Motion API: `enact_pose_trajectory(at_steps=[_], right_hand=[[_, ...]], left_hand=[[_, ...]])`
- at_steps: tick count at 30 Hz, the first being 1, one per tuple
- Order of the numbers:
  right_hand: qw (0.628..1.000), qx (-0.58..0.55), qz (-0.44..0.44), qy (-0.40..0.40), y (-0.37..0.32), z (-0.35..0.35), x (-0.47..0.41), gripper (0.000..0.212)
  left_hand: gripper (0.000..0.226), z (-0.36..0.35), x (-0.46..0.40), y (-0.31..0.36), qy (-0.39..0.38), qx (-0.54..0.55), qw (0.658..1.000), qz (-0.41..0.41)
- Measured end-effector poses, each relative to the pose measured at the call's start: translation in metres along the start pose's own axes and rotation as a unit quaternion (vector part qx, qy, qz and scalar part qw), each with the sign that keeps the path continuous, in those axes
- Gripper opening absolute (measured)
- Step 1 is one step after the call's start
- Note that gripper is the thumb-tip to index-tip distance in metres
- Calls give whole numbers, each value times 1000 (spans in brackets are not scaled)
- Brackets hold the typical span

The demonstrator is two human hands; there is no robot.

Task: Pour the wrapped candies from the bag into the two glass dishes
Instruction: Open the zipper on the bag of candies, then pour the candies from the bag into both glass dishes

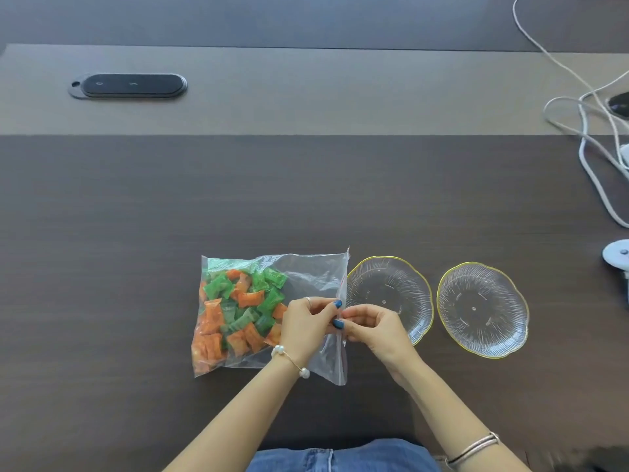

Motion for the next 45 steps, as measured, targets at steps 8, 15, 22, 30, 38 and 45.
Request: enact_pose_trajectory(at_steps=[8, 15, 22, 30, 38, 45], right_hand=[[994, -106, -31, 5, 2, -5, 6, 9], [988, -150, -42, 25, 11, -11, 10, 15], [984, -8, -28, 174, 15, 21, -1, 19], [944, 204, 155, 209, -38, 21, 15, 26], [979, 180, 87, 50, -52, -15, 13, 26], [984, 145, 90, 49, -52, -19, 2, 29]], left_hand=[[10, 3, 5, 5, -73, 73, 995, 4], [16, 1, 8, 17, -15, -211, 972, -102], [20, 14, 18, 33, 14, -194, 970, -149], [20, 28, 36, 59, -130, -63, 985, -97], [34, 117, 5, 21, 309, -208, 927, -38], [43, 148, -18, -11, 263, -215, 940, 36]])
Point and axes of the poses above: each hand's wrist, its own x-axis away from the middle knuckle, its own z-axis out of the back of the hand, y = z × x, the point moved 5 cm from there along -x, towards the middle knuckle, and after that the axes turned 12 degrees about z, right-handed, at the moved point
